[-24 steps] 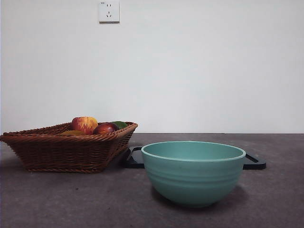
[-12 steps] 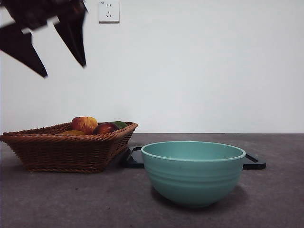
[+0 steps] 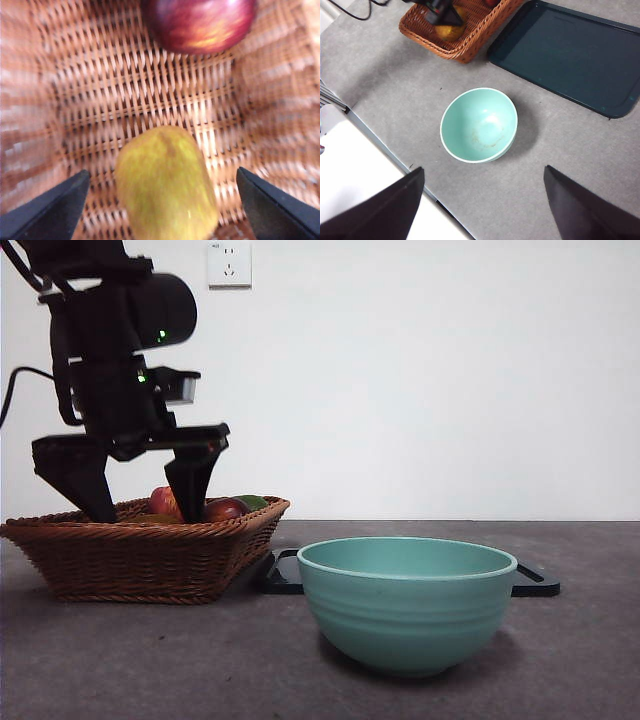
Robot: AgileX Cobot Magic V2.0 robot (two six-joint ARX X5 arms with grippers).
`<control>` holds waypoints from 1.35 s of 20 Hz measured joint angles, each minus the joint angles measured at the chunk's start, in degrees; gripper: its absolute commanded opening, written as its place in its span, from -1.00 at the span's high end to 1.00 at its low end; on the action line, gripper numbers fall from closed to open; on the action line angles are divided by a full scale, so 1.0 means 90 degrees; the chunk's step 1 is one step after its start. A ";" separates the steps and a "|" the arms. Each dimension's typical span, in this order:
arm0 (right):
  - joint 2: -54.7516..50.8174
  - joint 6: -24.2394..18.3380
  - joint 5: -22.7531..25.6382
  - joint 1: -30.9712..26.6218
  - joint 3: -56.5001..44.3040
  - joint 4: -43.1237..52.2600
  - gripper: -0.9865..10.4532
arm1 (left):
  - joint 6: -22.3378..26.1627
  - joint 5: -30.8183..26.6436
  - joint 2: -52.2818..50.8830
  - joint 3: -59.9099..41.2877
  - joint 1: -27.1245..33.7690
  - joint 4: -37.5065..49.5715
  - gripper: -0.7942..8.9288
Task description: Pick up the wifruite, put it on the bowl, pick up the plate, put it on desk
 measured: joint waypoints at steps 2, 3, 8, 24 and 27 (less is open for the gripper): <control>0.0000 0.0000 0.0002 0.0000 0.0000 0.0000 0.16 | -0.0090 -0.0002 0.0160 0.0005 0.0000 0.0104 -0.11; 0.0000 0.0000 0.0005 0.0000 0.0000 0.0002 0.16 | -0.0138 -0.0005 0.0236 0.0005 0.0000 0.0134 -0.04; 0.0000 0.0000 0.0007 0.0000 0.0000 0.0019 0.16 | -0.0187 -0.0005 0.0270 0.0005 0.0000 0.0187 0.35; 0.0000 0.0000 0.0041 0.0000 0.0000 0.0024 0.16 | -0.0134 0.0835 -0.2040 0.0019 -0.2834 -0.0155 0.35; -0.0002 0.0000 0.0041 0.0000 0.0000 0.0024 0.16 | -0.0056 0.0835 -0.1370 0.0019 -0.3230 -0.0005 0.35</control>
